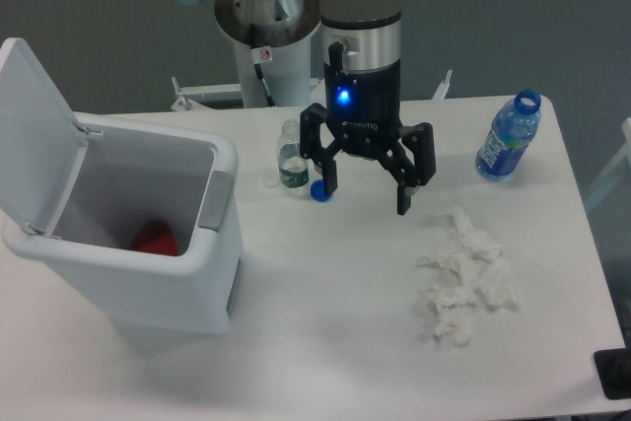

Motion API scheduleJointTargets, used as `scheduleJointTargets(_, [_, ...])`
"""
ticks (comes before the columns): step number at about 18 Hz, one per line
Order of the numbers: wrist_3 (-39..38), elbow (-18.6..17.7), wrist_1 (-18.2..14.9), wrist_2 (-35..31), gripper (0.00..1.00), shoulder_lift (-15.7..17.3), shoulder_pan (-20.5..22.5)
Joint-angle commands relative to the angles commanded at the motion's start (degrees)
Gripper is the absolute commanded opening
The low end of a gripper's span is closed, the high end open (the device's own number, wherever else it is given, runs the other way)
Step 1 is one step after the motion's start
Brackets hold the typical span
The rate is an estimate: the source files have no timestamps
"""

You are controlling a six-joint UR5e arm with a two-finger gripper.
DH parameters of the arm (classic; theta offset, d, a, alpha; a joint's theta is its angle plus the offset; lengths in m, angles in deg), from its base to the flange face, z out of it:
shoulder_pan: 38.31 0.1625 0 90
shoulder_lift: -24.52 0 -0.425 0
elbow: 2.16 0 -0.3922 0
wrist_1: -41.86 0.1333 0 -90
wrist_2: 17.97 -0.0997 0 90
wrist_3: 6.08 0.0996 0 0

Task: Close the trash can
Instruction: 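Raise the gripper and move it toward the open trash can lid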

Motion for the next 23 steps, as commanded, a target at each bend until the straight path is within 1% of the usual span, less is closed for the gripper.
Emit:
scheduleJointTargets(3, [-1.75,-0.35,0.0,0.09,1.0,0.62,-0.35])
scheduleJointTargets(6, [-5.36,-0.53,-0.17,0.18,1.0,2.46,-0.88])
scheduleJointTargets(8, [-5.98,-0.61,-0.53,0.18,1.0,3.78,-2.28])
scheduleJointTargets(9, [-7.55,-0.62,-0.53,0.26,1.0,4.56,-2.89])
scheduleJointTargets(12, [-15.27,-0.53,-0.27,0.27,1.0,7.03,-4.48])
scheduleJointTargets(13, [-16.86,0.08,-0.26,0.35,1.0,7.64,-4.74])
scheduleJointTargets(17, [-21.96,0.0,-0.26,0.79,1.0,10.45,-7.46])
scheduleJointTargets(20, [-29.59,-0.7,-0.35,3.33,1.0,11.95,-10.19])
scheduleJointTargets(23, [-37.16,-0.62,-0.18,6.76,1.0,13.09,-11.07])
